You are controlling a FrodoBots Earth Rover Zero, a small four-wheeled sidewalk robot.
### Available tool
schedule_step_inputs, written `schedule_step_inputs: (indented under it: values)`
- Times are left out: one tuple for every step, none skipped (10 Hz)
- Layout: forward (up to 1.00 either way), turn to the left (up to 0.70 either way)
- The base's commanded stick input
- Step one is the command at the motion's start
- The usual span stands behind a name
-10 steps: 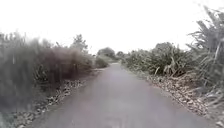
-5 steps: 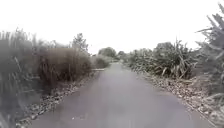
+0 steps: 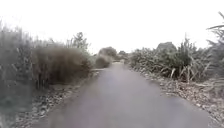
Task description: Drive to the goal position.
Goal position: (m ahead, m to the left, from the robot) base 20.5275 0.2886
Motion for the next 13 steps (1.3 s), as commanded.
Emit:
schedule_step_inputs:
  values:
    - [0.85, 0.0]
    - [0.85, 0.0]
    - [0.85, 0.0]
    - [0.85, 0.0]
    - [0.85, 0.0]
    - [0.85, 0.0]
    - [0.85, 0.0]
    - [0.85, 0.0]
    - [0.85, -0.26]
    - [0.85, -0.15]
    - [0.85, -0.04]
    - [0.85, 0.0]
    - [0.85, 0.0]
